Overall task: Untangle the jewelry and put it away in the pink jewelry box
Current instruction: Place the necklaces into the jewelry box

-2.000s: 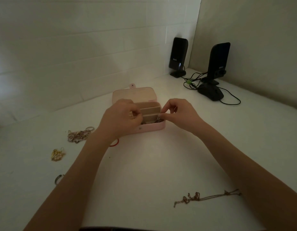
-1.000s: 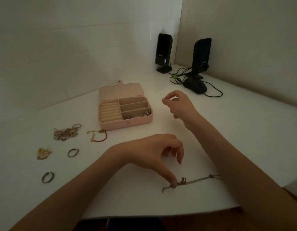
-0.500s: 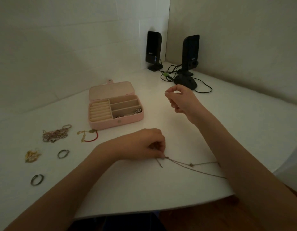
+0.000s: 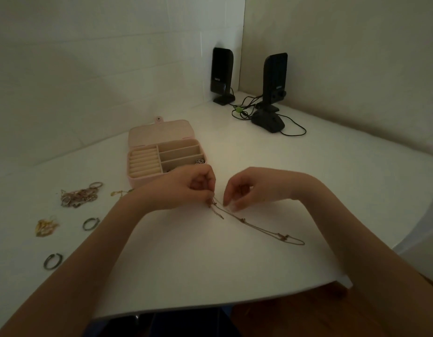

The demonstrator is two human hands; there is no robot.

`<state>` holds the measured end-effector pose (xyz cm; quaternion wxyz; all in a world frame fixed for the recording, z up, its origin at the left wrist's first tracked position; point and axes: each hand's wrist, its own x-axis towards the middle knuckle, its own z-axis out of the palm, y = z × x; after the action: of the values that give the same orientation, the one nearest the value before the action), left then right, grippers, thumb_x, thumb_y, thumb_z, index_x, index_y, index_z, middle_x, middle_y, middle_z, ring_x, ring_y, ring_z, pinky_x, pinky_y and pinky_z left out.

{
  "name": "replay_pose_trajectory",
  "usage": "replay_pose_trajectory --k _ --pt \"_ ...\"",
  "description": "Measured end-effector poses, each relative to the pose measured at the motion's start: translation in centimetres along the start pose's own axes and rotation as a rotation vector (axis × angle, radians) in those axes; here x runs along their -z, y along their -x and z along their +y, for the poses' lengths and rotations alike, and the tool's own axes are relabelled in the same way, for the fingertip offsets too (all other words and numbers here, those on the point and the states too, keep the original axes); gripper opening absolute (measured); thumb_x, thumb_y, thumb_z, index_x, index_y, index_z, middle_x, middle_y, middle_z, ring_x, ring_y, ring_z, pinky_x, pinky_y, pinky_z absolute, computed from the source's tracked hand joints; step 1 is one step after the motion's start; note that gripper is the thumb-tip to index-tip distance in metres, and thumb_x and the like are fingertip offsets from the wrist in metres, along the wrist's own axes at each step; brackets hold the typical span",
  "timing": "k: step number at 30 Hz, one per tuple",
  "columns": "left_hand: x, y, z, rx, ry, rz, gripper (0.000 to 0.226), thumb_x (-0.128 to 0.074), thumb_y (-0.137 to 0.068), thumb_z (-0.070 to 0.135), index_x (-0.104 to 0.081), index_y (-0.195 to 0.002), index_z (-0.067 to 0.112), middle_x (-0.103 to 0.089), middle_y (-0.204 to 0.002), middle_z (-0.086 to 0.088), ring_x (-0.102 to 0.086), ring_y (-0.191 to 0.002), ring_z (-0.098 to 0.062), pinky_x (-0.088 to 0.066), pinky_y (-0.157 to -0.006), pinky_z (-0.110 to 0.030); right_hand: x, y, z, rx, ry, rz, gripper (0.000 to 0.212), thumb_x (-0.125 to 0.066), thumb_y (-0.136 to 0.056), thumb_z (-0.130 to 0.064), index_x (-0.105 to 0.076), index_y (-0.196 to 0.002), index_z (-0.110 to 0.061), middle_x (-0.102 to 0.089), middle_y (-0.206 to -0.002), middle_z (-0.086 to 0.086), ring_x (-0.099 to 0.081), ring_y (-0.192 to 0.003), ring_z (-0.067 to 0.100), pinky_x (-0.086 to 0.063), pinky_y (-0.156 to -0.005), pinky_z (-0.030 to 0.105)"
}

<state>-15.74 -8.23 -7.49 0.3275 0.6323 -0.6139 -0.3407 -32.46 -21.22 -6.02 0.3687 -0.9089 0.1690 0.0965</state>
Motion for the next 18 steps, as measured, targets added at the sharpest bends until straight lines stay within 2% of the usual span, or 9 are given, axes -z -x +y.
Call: replay_pose_trajectory --k 4,7,9,11,13,14,16,18 --pt "0.3 -0.1 0.2 0.002 0.083 0.112 0.024 -0.051 -0.083 -0.012 -0.053 -0.083 0.012 -0.065 -0.067 0.001 -0.067 -0.069 -0.016 -0.053 -0.072 -0.030 -1.3 0.2 0.0 -0.014 0.111 0.011 0.013 -0.074 -0.077 -0.035 -0.067 -0.084 -0.027 -0.048 -0.072 -0.007 -0.042 -0.065 0.008 -0.034 -0.063 0.023" --pt "0.5 -0.1 0.8 -0.005 0.177 0.173 0.023 -0.046 -0.084 -0.013 -0.051 -0.081 0.009 -0.060 -0.061 -0.001 -0.063 -0.059 -0.014 -0.054 -0.068 -0.029 -1.6 0.2 0.2 0.007 0.111 0.037 0.012 -0.071 -0.080 -0.034 -0.065 -0.084 -0.024 -0.051 -0.074 -0.004 -0.044 -0.066 0.008 -0.037 -0.064 0.025" --pt "0.4 0.1 1.2 0.001 0.264 0.185 0.017 -0.046 -0.082 -0.008 -0.051 -0.078 0.008 -0.051 -0.060 -0.004 -0.053 -0.051 -0.010 -0.055 -0.063 -0.027 -1.5 0.3 0.4 0.031 0.051 0.066 0.010 -0.069 -0.083 -0.029 -0.065 -0.084 -0.020 -0.058 -0.075 -0.005 -0.049 -0.065 0.004 -0.041 -0.066 0.024" --pt "0.7 0.2 1.4 0.010 0.327 0.192 0.012 -0.044 -0.076 -0.001 -0.051 -0.076 0.007 -0.044 -0.057 -0.001 -0.042 -0.046 -0.008 -0.049 -0.054 -0.025 -1.1 0.5 0.7 0.054 -0.126 0.106 0.009 -0.067 -0.086 -0.022 -0.063 -0.083 -0.015 -0.067 -0.080 -0.001 -0.056 -0.070 0.004 -0.044 -0.072 0.027" --pt "1.1 0.2 1.4 0.034 0.352 0.214 0.017 -0.040 -0.077 -0.006 -0.053 -0.075 0.007 -0.041 -0.052 0.006 -0.034 -0.045 -0.005 -0.037 -0.048 -0.022 -0.7 0.6 1.1 0.094 -0.395 0.132 0.009 -0.063 -0.089 -0.016 -0.057 -0.084 -0.012 -0.071 -0.089 0.008 -0.064 -0.082 0.014 -0.043 -0.079 0.034" --pt "1.2 0.2 1.3 0.046 0.355 0.229 0.018 -0.040 -0.076 -0.005 -0.053 -0.074 0.007 -0.039 -0.051 0.007 -0.031 -0.045 -0.005 -0.032 -0.046 -0.020 -0.5 0.6 1.2 0.107 -0.515 0.142 0.009 -0.060 -0.090 -0.014 -0.053 -0.084 -0.012 -0.070 -0.087 0.009 -0.065 -0.083 0.017 -0.042 -0.081 0.036" --pt "1.4 0.1 1.3 0.057 0.357 0.243 0.016 -0.042 -0.068 0.003 -0.056 -0.074 0.007 -0.036 -0.053 0.004 -0.029 -0.045 -0.005 -0.028 -0.044 -0.017 -0.3 0.7 1.3 0.116 -0.694 0.140 0.009 -0.055 -0.092 -0.011 -0.049 -0.086 -0.009 -0.059 -0.070 0.005 -0.059 -0.070 0.017 -0.045 -0.075 0.031" --pt "1.5 0.2 1.4 0.057 0.355 0.234 0.021 -0.041 -0.064 0.007 -0.058 -0.075 0.006 -0.034 -0.057 0.000 -0.029 -0.045 -0.005 -0.028 -0.042 -0.017 -0.1 0.7 1.2 0.119 -0.761 0.123 0.009 -0.053 -0.093 -0.010 -0.047 -0.086 -0.010 -0.037 -0.061 0.001 -0.038 -0.058 0.014 -0.040 -0.059 0.022"
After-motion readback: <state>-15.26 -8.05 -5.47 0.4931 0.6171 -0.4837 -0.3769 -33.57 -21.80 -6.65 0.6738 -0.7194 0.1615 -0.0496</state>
